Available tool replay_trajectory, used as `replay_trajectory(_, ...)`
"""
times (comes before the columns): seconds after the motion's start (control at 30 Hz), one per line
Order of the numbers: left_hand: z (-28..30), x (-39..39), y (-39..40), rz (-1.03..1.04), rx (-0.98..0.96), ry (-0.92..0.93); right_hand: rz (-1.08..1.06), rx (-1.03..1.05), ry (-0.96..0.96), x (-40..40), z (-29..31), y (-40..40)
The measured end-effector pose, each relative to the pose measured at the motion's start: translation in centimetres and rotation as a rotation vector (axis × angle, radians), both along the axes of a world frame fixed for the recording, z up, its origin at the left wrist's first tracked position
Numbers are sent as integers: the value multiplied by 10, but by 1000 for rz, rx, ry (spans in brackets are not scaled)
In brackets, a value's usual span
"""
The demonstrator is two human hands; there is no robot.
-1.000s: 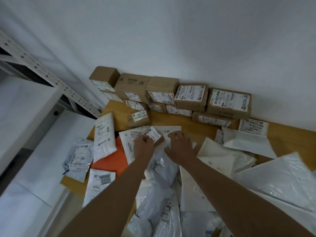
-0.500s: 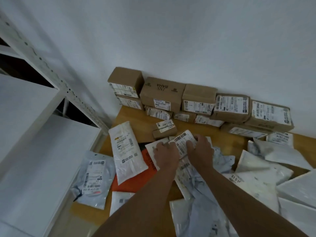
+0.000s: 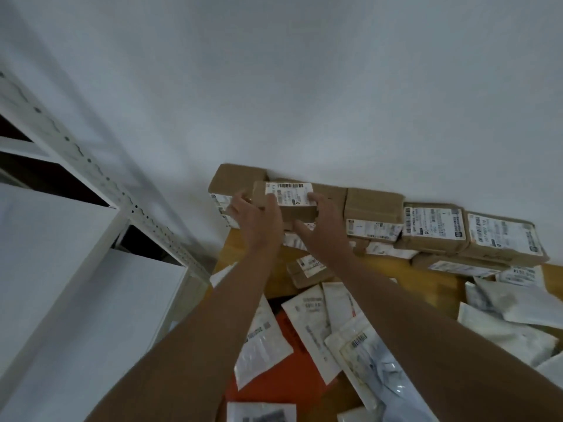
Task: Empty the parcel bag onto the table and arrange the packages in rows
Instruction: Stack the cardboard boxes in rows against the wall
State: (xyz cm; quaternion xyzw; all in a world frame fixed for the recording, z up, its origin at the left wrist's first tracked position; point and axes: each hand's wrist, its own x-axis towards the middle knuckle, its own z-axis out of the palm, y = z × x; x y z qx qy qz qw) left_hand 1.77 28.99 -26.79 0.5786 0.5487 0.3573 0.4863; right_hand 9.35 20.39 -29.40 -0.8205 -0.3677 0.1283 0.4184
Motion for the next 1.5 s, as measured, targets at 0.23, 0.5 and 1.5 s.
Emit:
replay_trajectory(0.23,-6,-22,113,-41,-25,11,55,-4,67,-12,0,104)
replay_trajectory(0.5,-18,-27,107,-198,-11,-106,37,-68,-38,9,-4,91)
replay_trajectory(1.5,-87,-26,134,-466,365,666,-136,-342,-364,45,-24,41)
